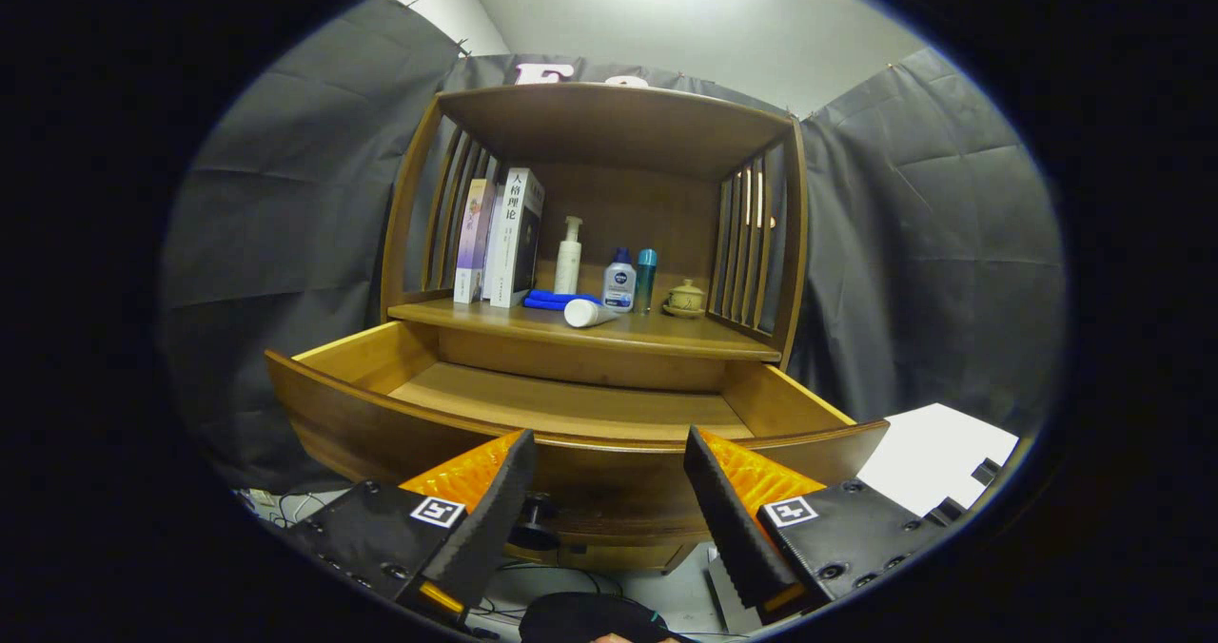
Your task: Pull open the drawer, take out the items inside it, and place them on the countertop above the cabinet.
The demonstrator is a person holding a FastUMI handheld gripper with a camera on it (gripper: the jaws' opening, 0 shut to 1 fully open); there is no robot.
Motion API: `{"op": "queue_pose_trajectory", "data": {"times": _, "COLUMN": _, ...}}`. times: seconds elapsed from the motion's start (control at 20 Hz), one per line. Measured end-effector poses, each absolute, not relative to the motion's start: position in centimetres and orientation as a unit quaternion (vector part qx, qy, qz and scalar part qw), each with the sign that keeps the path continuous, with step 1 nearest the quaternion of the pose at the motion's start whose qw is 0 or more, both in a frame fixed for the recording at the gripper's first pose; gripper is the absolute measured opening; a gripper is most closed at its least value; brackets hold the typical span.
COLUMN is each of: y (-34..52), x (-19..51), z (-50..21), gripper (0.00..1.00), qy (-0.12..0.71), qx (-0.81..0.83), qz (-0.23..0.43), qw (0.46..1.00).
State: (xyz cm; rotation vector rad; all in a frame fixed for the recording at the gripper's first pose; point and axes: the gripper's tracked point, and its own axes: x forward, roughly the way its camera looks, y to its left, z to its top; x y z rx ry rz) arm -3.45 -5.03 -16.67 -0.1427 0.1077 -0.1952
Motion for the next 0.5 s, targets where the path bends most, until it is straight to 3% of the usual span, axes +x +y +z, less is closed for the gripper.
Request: {"op": "queue_pose_trajectory", "data": {"times": 0.5, "y": -2.6, "x": -3.4, "z": -19.9, "gripper": 0.97, "qy": 0.085, "qx": -0.054, "qz": -0.064, "qw": 0.993}}
